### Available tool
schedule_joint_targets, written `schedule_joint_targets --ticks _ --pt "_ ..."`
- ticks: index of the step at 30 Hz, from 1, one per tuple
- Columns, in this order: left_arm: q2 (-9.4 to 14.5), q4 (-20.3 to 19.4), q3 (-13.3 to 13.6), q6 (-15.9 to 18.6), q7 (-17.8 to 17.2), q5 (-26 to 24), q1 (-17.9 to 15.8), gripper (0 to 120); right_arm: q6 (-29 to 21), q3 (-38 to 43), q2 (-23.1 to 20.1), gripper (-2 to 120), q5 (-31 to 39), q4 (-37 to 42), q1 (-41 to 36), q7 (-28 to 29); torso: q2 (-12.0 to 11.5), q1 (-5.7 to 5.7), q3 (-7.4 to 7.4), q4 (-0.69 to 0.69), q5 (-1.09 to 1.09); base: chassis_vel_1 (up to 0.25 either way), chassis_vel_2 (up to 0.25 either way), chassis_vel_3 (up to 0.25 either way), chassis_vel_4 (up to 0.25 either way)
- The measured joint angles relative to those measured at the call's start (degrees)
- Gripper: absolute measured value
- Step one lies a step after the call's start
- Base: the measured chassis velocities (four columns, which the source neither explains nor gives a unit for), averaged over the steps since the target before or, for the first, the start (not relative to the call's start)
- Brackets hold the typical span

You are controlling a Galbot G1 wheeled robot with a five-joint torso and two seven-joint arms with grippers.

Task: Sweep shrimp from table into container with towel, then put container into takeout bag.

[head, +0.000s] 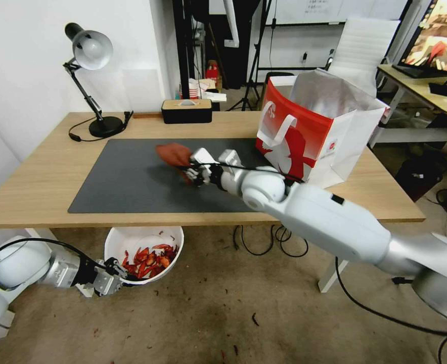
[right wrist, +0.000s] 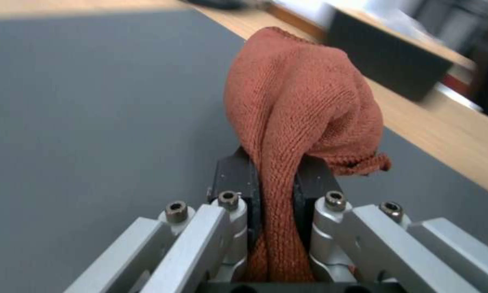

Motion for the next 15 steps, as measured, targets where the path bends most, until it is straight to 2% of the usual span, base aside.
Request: schedule_joint_targets --ticks 1,3,7,15 --pt "0.0 0.0 0.0 0.0 0.0 0.0 0.0 0 0.0 0.0 0.0 8 0.0 0.0 0.0 0.0 0.0 0.0 0.0 0.0 0.0 0.0 0.0 0.0 0.0" --pt "-0.1 -0.2 -0.1 0.0 0.0 0.1 0.4 0 -2.1 1.3 -0.7 8 0.9 0.2 -1.4 5.1 0.0 0.0 0.0 0.02 -0.01 0.0 0.0 0.0 0.0" --pt "-0.4 -0.4 -0.2 0.0 0.0 0.4 0.9 0 -4.3 2.8 -1.8 8 2.1 0.4 -2.9 9.8 0.0 0.0 0.0 0.02 0.0 0.0 0.0 0.0 0.0" --pt "-0.6 -0.8 -0.2 0.0 -0.1 0.5 1.1 0 -6.5 3.9 -5.1 8 6.3 3.0 -4.2 14.6 0.0 0.0 0.0 0.01 0.0 0.0 0.0 0.0 0.0"
